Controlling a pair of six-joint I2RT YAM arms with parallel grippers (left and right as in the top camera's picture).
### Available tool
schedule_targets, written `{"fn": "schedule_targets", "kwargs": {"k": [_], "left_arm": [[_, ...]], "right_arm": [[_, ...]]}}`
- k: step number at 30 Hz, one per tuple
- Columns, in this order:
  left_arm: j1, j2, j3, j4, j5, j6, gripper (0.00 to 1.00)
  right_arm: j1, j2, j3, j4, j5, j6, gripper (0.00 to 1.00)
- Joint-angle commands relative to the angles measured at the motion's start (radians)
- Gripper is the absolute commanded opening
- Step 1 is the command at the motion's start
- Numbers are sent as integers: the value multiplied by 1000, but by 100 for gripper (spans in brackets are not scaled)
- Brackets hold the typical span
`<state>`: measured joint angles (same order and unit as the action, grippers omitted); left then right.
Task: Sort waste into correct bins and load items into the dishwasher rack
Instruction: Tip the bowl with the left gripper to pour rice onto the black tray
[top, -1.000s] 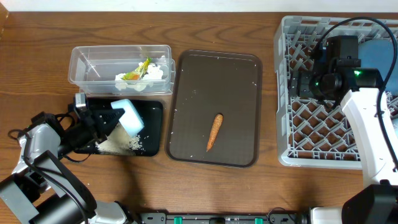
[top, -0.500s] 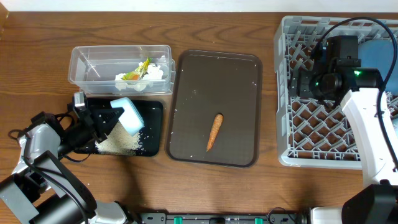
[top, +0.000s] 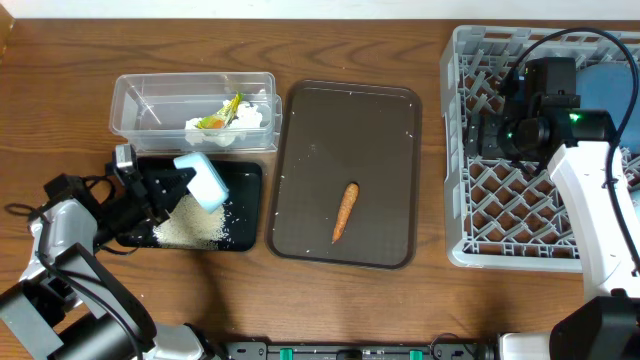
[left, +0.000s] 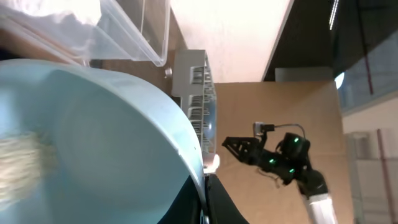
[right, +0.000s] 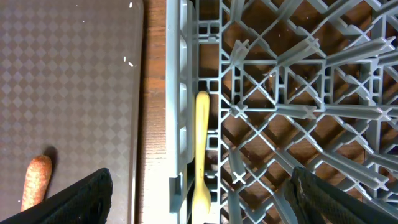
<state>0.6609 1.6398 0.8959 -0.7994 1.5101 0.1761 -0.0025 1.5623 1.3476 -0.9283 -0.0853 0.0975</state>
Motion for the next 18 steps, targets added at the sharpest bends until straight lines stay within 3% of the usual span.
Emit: {"fn": "schedule_targets", "kwargs": {"k": [1,4,6,7,9,12,14,15,16,18], "left_arm": [[3,-17,0,-6,63,-82,6],[4,-21,0,29,7,-41,6],[4,-14,0,51,-94,-146,6],[3,-13,0,49,-64,-174,6],[-7,-15,2,39,62,-99,6],[-10,-18,3,71,-6,-35,6],[-10,-15,3,79,-100,-141,6],[-10,-14,3,73,-65,-153,6],[-19,-15,3,72,31,-91,6],[-27,-15,4,83,58,-48,6]], "right_arm": [[16,-5,11,-3,9,-9,89],[16,-5,11,-3,9,-9,88],[16,-5,11,-3,9,-9,88],[16,-5,11,-3,9,-9,88],[16,-5,11,-6,9,-9,88],[16,-5,11,-6,9,-9,88],[17,-5,11,-3,9,-9,88],[17,-5,11,-4,9,-9,88],[17,-5,11,-6,9,-9,88],[17,-5,11,-6,10,-9,88]]}}
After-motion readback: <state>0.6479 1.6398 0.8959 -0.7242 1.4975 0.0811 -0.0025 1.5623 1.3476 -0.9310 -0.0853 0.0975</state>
